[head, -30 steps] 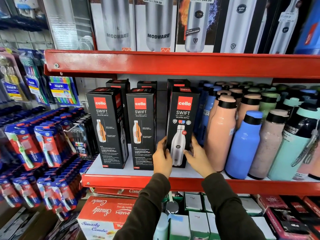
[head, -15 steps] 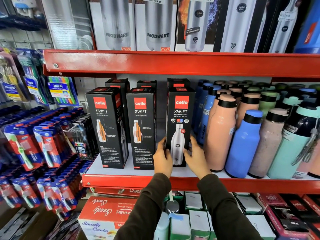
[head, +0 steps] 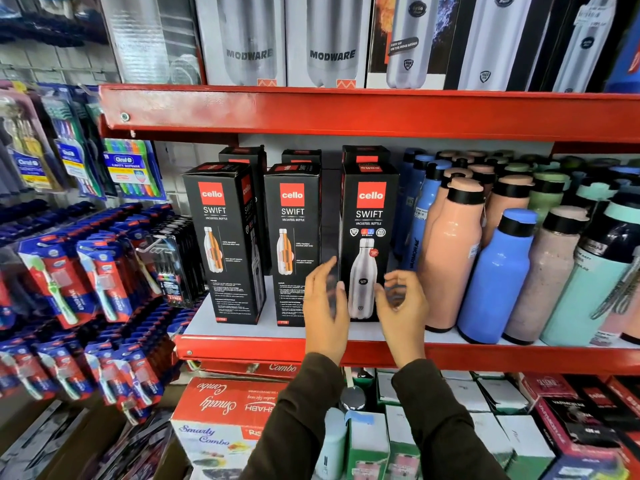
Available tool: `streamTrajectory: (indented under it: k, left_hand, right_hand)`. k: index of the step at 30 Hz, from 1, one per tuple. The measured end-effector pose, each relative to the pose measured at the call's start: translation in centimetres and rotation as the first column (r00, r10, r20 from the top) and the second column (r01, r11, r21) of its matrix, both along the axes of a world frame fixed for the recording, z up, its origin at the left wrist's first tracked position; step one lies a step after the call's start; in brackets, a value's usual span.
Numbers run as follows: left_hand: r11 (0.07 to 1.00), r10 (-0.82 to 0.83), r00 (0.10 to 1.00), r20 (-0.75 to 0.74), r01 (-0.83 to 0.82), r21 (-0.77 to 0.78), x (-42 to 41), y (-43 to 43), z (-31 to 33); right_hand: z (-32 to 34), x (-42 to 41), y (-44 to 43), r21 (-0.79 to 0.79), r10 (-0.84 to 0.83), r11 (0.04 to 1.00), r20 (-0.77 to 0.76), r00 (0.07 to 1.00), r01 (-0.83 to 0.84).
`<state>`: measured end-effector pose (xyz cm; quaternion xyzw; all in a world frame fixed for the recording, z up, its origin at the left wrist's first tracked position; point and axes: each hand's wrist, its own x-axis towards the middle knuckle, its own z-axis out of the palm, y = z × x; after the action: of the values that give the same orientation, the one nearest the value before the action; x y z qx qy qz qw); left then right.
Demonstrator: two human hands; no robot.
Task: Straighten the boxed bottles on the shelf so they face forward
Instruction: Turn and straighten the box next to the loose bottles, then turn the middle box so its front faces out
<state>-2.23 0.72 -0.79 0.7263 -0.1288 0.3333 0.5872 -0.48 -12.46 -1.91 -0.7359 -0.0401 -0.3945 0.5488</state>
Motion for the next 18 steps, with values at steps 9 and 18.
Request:
streamTrajectory:
  k: [9,18]
  left_hand:
    - [0.967,0.253,0.966,0.055,-0.250,-0.054,0.7,5.9,-0.8]
    - [0.994,0.027,0.950,-0.312,-0.057,-0.088,3.4,9.6,-2.9]
  right_hand:
    - [0.0,-0.3,7.0,-0.104,0.203,0.973,-0.024,0.979,-0.204]
    - [-1.3,1.4,10.3,-0.091,0.223,0.963,-0.262,0.939,-0.254]
